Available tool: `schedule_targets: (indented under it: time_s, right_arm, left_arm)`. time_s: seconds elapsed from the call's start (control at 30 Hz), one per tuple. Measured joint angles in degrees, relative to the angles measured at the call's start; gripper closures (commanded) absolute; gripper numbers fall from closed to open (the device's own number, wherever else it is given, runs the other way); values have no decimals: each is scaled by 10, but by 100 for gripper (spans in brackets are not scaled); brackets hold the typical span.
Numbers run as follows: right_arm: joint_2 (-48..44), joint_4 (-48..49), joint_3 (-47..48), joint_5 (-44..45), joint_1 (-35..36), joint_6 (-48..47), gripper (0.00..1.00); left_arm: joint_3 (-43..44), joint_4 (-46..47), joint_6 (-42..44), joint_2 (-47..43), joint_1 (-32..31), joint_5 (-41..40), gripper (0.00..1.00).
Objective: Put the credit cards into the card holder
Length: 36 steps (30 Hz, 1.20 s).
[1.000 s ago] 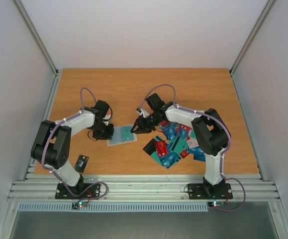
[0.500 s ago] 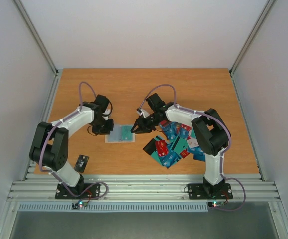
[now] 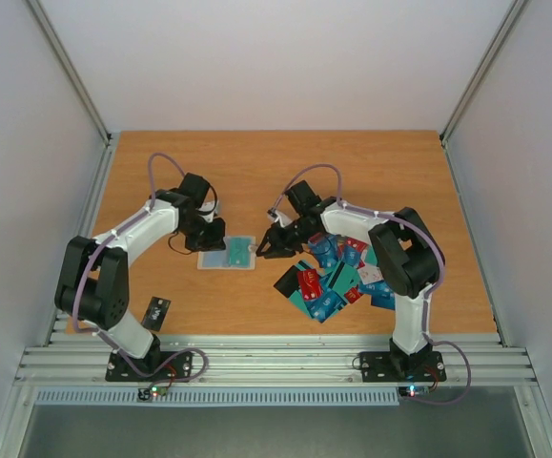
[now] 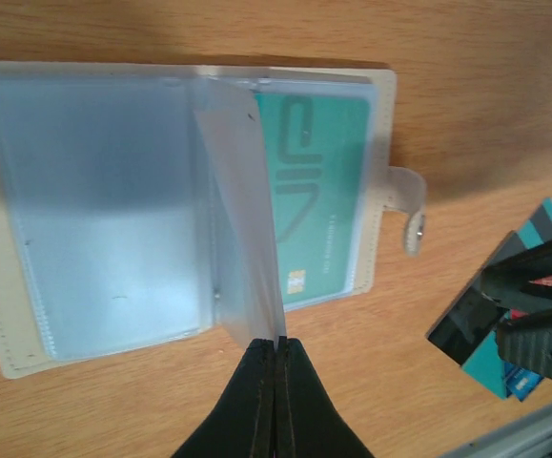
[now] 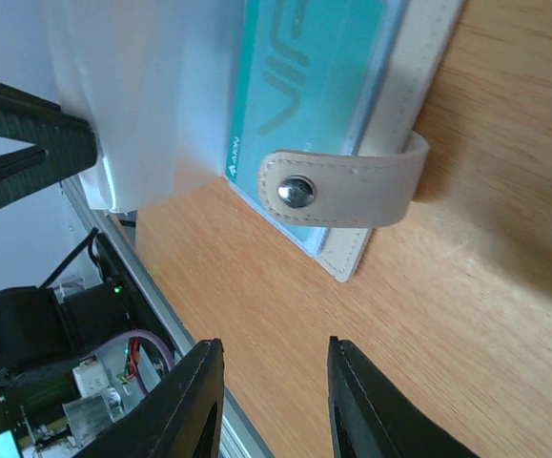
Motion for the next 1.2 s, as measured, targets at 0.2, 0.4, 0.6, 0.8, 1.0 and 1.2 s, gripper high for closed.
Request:
schedule_targets:
  time_s: [0.2, 0.4, 0.6, 0.8, 1.0, 1.2]
  right_arm:
    - [-13, 7, -14, 0, -9, 3, 68]
    - [-28, 13, -24, 0, -14, 17, 68]
    - [-40, 19, -45, 2, -17, 24, 69]
    - [-49, 20, -51, 2, -22, 28, 69]
    - [-64, 19, -51, 2, -29, 28, 68]
    - [-80, 17, -51, 0, -35, 29, 68]
  left_arm:
    - [10, 6, 0, 19, -6, 28, 96]
    - [22, 26, 0, 55, -30, 52, 96]
    - [42, 43, -1, 100, -49, 63, 92]
    - [49, 51, -2, 146, -53, 68, 75]
    - [61, 55, -7, 152, -54, 79, 65]
    - [80, 56, -17, 152, -55, 90, 55]
